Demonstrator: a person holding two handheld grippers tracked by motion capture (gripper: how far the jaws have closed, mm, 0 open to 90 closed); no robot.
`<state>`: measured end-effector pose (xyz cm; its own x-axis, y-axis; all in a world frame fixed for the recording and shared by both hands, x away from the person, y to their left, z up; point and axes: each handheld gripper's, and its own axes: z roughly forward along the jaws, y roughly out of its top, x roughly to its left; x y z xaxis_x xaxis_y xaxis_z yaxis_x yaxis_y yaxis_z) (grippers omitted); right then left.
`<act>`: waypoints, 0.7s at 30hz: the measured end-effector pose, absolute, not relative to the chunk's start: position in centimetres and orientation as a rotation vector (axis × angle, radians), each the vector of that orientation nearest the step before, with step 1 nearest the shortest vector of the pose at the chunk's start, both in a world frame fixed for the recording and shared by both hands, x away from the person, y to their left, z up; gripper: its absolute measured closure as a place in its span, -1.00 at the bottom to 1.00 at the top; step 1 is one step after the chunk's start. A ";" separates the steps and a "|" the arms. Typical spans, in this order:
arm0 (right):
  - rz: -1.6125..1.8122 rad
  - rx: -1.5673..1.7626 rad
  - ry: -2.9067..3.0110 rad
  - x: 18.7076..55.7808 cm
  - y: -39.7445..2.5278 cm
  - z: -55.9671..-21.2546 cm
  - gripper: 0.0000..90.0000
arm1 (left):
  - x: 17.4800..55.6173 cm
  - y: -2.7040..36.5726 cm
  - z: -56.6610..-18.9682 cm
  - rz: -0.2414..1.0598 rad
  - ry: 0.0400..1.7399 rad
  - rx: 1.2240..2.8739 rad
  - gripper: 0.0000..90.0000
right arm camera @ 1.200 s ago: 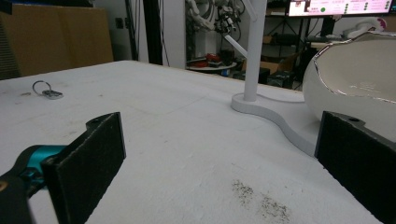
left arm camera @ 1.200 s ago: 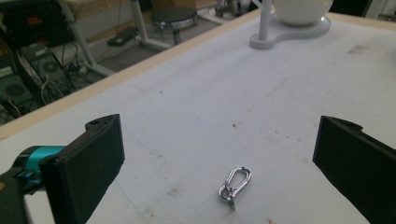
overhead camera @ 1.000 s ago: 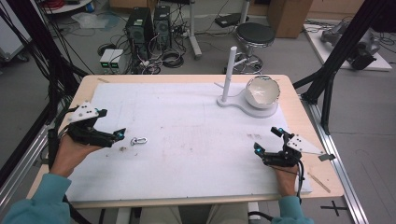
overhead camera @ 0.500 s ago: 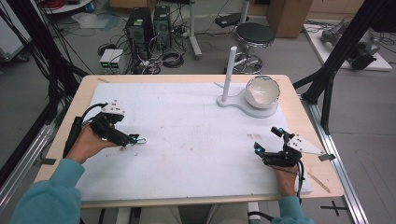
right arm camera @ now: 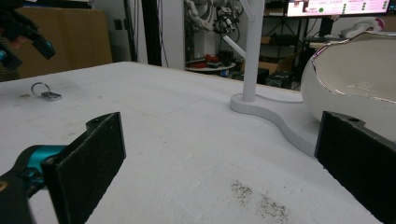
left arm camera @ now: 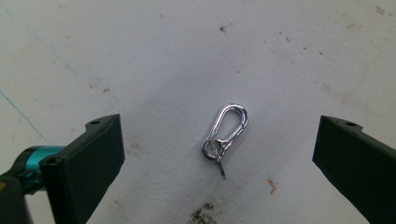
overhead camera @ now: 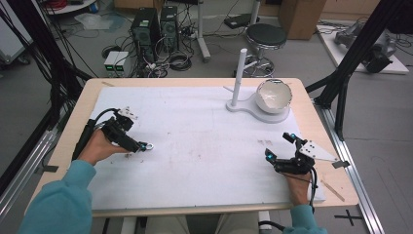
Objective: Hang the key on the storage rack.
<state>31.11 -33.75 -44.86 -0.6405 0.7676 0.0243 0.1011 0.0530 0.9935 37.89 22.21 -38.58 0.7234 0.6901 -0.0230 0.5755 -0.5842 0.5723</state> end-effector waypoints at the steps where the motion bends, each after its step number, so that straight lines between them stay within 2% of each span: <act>1: 1.633 0.869 1.806 31.1 -33.8 -44.9 -0.98 | 38.0 22.2 -38.7 0.264 0.965 2.373 -0.94; 14: 1.635 0.877 1.805 31.1 -33.8 -44.8 -0.98 | 38.5 21.7 -40.0 0.223 1.015 2.452 -0.92; 15: 1.635 0.876 1.805 31.1 -33.8 -44.8 -0.98 | 38.6 21.7 -40.1 0.215 1.018 2.456 -0.80; 16: 1.635 0.876 1.805 31.1 -33.8 -44.8 -0.98 | 38.6 21.7 -40.1 0.208 1.017 2.454 -0.80; 18: 1.635 0.877 1.805 31.1 -33.8 -44.9 -0.98 | 38.7 21.8 -40.2 0.201 1.021 2.461 -0.56; 21: 1.636 0.876 1.805 31.1 -33.8 -44.9 -0.98 | 38.8 22.0 -40.2 0.192 1.032 2.468 -0.51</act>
<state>31.11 -33.78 -44.86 -0.6389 0.7687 0.0294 0.1048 0.0491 0.9933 38.78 21.97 -40.25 0.7094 0.7033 -0.0462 0.6398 -0.6151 0.4607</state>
